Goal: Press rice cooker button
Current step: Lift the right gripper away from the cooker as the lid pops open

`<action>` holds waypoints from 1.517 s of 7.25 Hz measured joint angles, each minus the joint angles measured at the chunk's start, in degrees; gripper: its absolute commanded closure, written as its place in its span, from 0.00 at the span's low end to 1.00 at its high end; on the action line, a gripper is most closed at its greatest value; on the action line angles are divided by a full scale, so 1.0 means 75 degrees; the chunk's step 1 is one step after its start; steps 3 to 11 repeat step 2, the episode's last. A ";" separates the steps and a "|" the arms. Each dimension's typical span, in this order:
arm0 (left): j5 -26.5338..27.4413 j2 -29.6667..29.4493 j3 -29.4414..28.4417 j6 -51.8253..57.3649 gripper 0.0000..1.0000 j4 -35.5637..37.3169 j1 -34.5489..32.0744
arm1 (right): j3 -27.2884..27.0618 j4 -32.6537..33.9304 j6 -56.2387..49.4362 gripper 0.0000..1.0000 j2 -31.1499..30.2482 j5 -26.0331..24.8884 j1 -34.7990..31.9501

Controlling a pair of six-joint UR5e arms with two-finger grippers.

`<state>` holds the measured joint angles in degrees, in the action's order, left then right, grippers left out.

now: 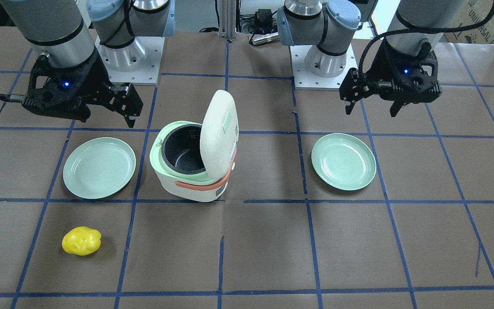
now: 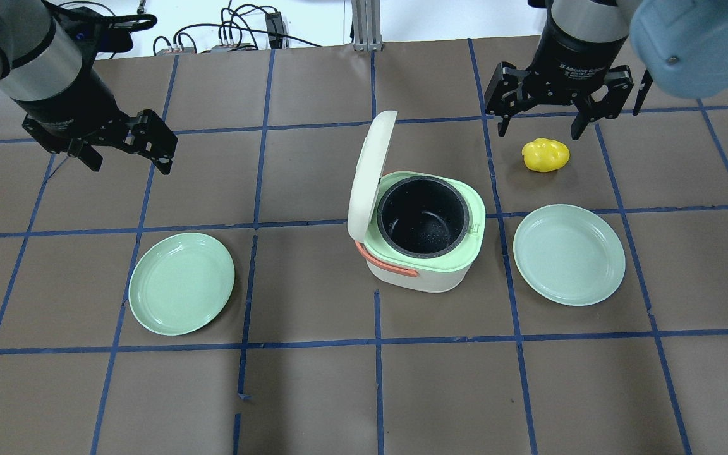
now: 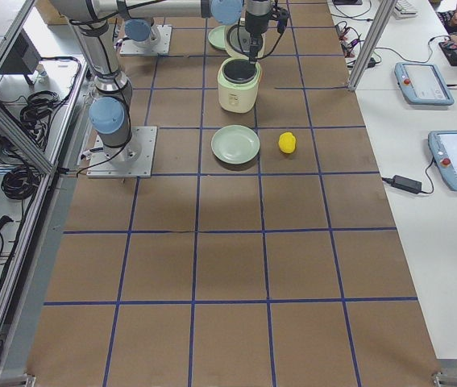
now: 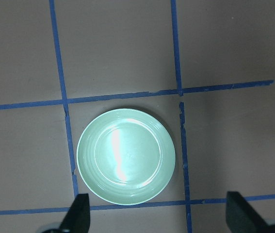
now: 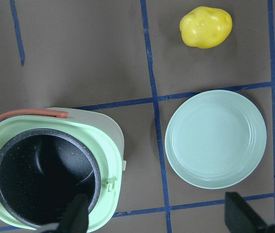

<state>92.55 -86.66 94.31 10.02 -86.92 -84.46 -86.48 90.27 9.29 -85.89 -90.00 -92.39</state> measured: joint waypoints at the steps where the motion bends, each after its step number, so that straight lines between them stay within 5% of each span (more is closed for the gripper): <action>1: 0.0000 0.0000 0.0000 0.0000 0.00 0.0000 0.0000 | 0.0000 0.0000 0.0018 0.00 -0.0002 0.0011 -0.0001; 11: 0.0000 0.0000 0.0000 0.0000 0.00 0.0000 0.0000 | -0.0001 -0.0004 0.0024 0.00 -0.0010 0.0019 -0.0009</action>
